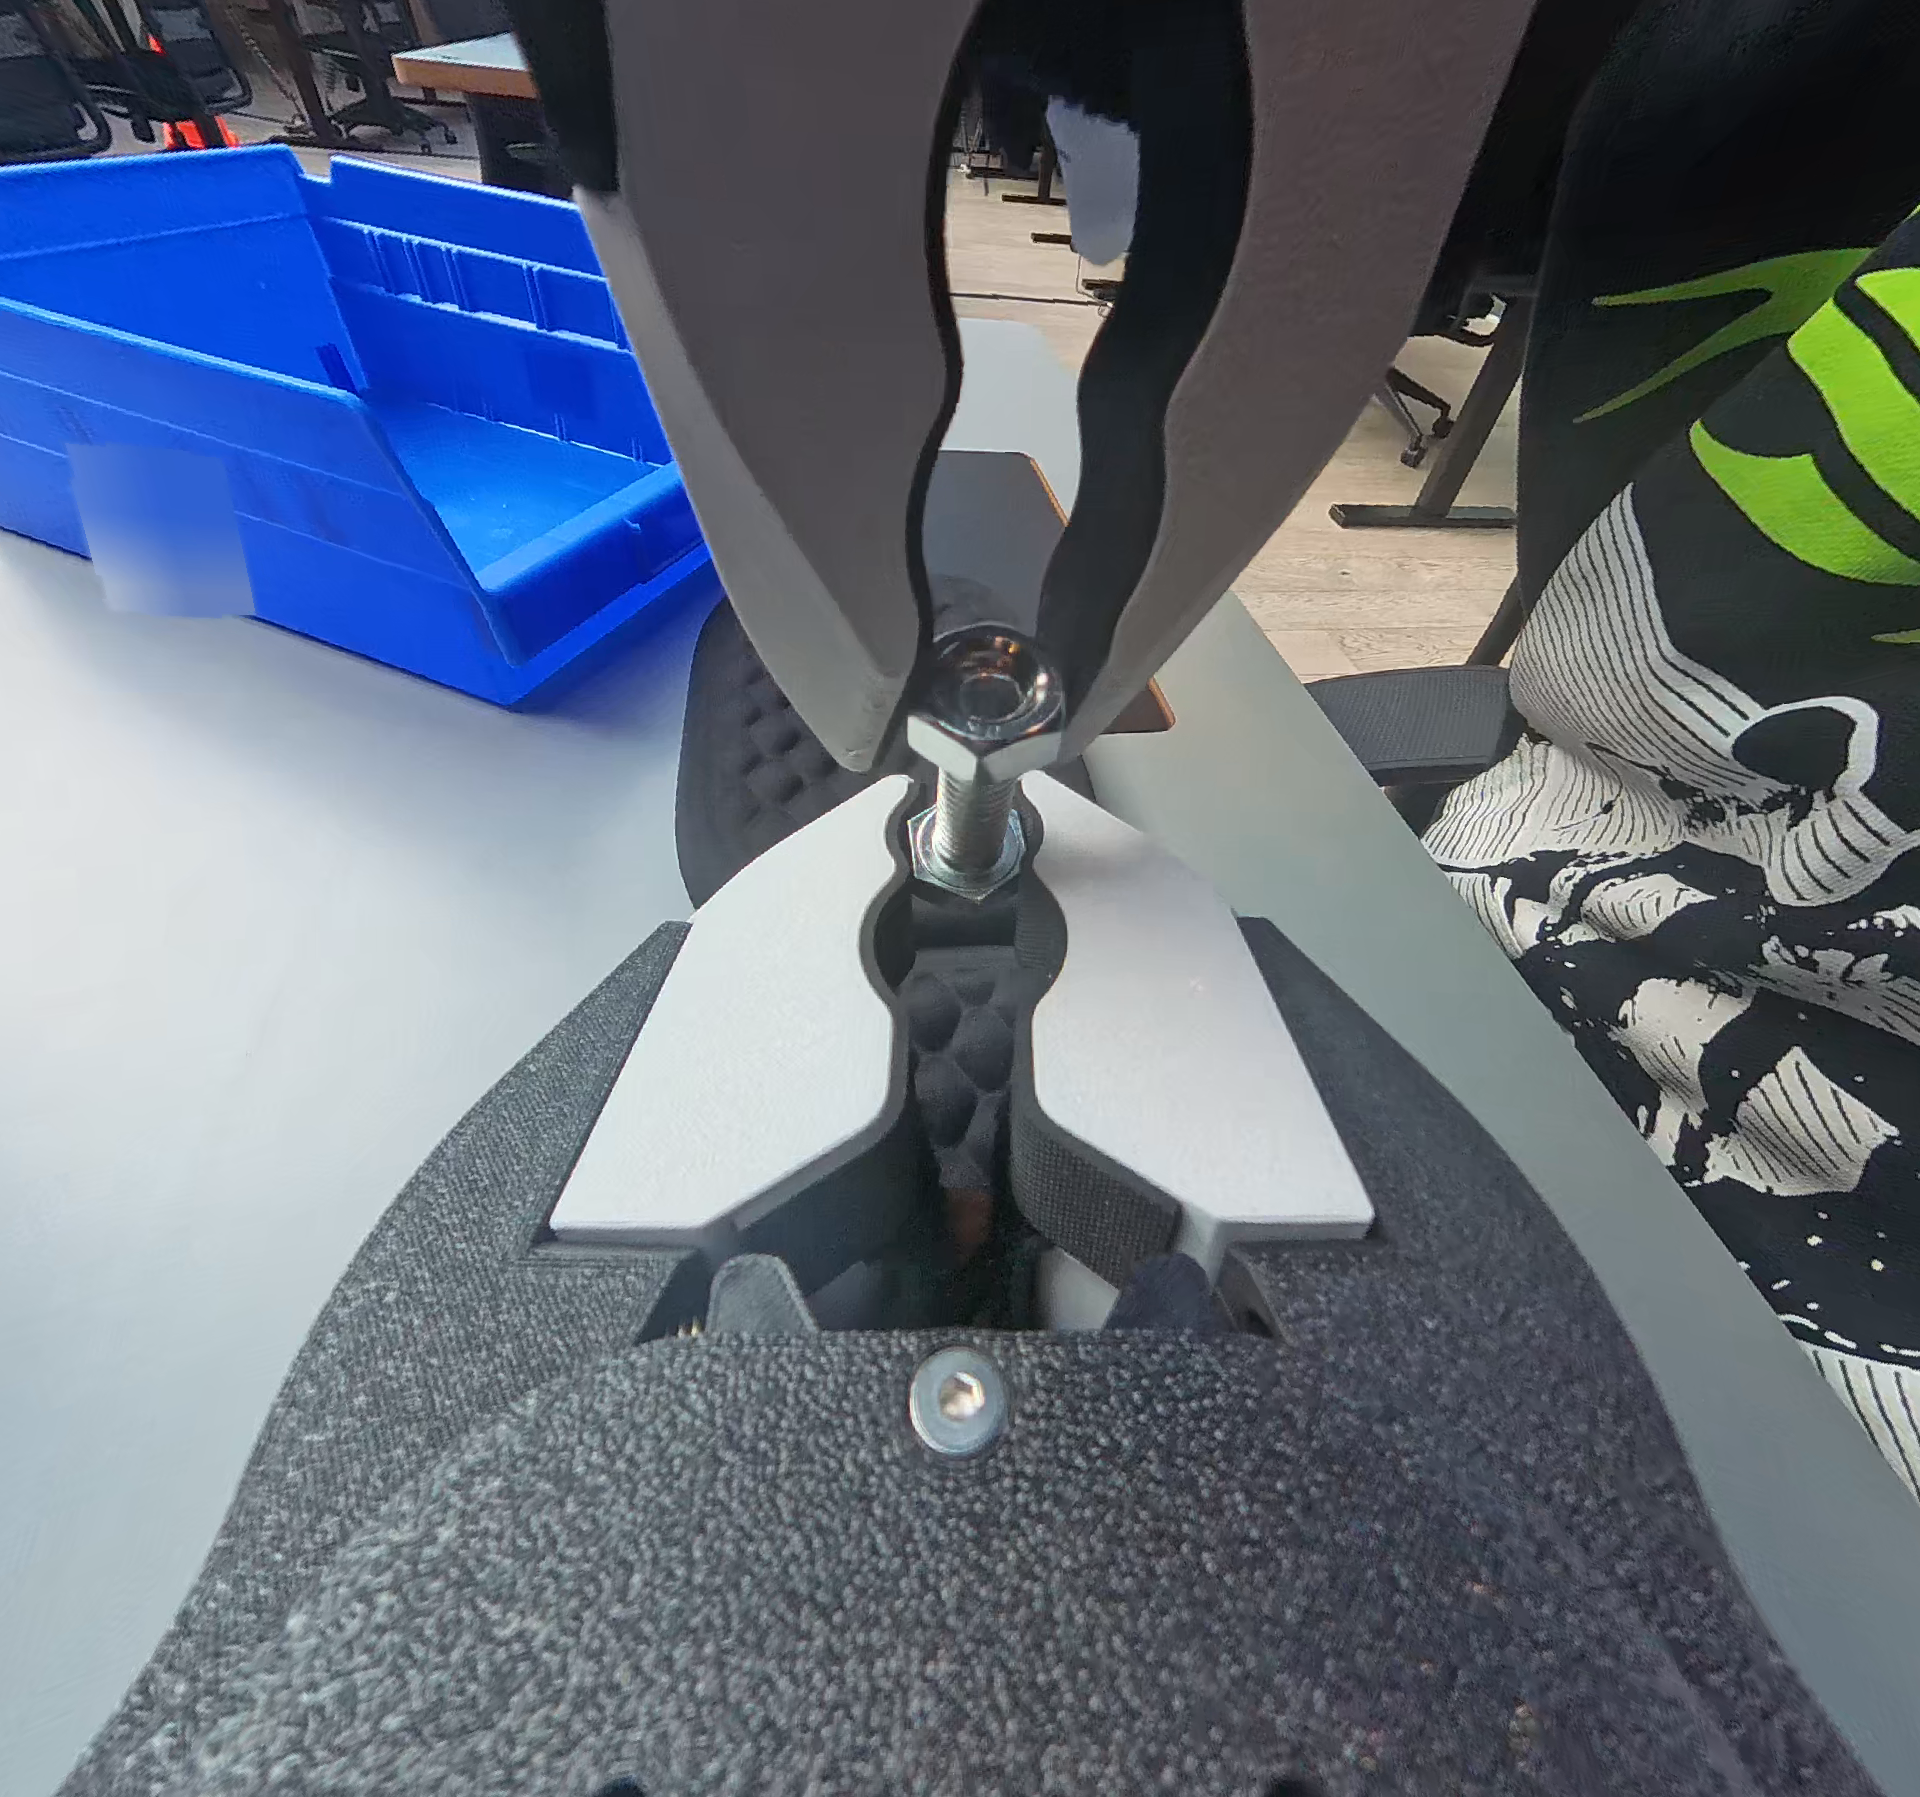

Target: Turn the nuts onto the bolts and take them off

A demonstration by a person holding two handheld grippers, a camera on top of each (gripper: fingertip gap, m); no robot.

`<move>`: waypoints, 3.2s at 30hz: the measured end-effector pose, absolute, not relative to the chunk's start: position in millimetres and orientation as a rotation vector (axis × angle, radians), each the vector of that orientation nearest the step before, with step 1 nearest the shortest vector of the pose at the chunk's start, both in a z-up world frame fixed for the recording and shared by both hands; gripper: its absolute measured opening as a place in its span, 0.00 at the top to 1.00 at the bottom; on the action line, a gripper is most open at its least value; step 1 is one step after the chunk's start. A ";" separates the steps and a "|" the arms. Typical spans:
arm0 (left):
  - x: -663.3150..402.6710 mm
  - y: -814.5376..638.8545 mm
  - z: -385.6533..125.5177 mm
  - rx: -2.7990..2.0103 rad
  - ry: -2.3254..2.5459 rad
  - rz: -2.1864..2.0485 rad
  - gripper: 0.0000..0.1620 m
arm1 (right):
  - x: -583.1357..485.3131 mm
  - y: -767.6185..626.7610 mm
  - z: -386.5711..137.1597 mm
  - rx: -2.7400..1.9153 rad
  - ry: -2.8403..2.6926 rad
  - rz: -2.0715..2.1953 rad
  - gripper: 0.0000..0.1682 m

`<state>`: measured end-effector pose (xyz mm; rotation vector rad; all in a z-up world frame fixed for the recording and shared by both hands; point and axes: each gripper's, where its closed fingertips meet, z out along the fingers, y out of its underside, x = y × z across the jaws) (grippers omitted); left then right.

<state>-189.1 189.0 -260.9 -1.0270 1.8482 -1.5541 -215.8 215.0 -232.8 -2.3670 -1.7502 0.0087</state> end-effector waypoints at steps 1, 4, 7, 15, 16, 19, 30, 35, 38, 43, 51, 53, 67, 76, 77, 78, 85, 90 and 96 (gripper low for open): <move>-189.1 189.1 -261.0 -1.028 1.848 -1.554 0.91 | -217.2 214.6 -232.0 -2.329 -1.790 0.017 0.86; -189.2 189.2 -260.7 -1.026 1.846 -1.560 0.91 | -217.5 217.7 -227.3 -2.137 -1.996 -0.014 0.79; -189.4 188.7 -260.8 -1.023 1.850 -1.561 0.91 | -217.8 213.8 -226.4 -1.849 -2.289 0.014 0.78; -189.5 187.3 -261.8 -1.017 1.863 -1.557 0.91 | -222.5 218.7 -234.1 -1.639 -2.491 0.102 0.88; -189.4 188.2 -261.0 -1.019 1.855 -1.561 0.91 | -222.0 218.0 -233.5 -1.644 -2.483 0.112 0.89; -189.4 189.9 -258.8 -1.023 1.835 -1.577 0.91 | -219.8 219.3 -230.9 -1.692 -2.402 0.101 0.89; -186.5 193.4 -260.6 -1.056 1.819 -1.555 0.91 | -213.2 219.6 -232.1 -2.377 -1.669 0.003 0.89; -186.6 191.1 -262.7 -1.046 1.841 -1.537 0.91 | -218.0 215.2 -229.0 -2.281 -1.772 -0.022 0.82; -187.2 190.4 -262.7 -1.039 1.845 -1.540 0.91 | -219.7 216.2 -223.4 -2.067 -2.020 -0.048 0.77; -188.1 189.8 -261.8 -1.030 1.845 -1.550 0.91 | -220.0 211.6 -225.4 -1.733 -2.374 0.026 0.77; -188.4 189.3 -262.4 -1.027 1.851 -1.548 0.91 | -219.1 215.6 -228.6 -1.693 -2.420 0.140 0.89; -187.3 192.5 -260.4 -1.041 1.823 -1.552 0.91 | -217.9 219.3 -226.9 -1.814 -2.295 0.113 0.89; -174.9 215.6 -255.0 -1.181 1.637 -1.515 0.91 | -216.9 243.0 -197.2 -1.984 -1.178 0.234 0.76; -173.7 218.5 -256.7 -1.209 1.625 -1.509 0.91 | -201.1 242.7 -168.8 -1.372 -0.635 0.844 0.25; -173.5 218.9 -257.4 -1.216 1.626 -1.504 0.91 | -206.1 243.1 -181.8 -1.398 -0.664 0.831 0.26; -173.0 219.8 -258.3 -1.225 1.625 -1.499 0.91 | -212.4 240.6 -189.2 -1.402 -0.692 0.844 0.31; -172.1 222.7 -269.0 -1.292 1.668 -1.430 0.91 | -225.1 243.1 -209.7 -1.479 -0.757 0.722 0.60; -172.1 219.0 -272.0 -1.275 1.704 -1.403 0.91 | -219.2 252.3 -221.9 -1.546 -0.756 0.589 0.73; -173.9 223.8 -265.1 -1.280 1.644 -1.464 0.91 | -210.4 250.0 -230.0 -1.588 -0.764 0.612 0.83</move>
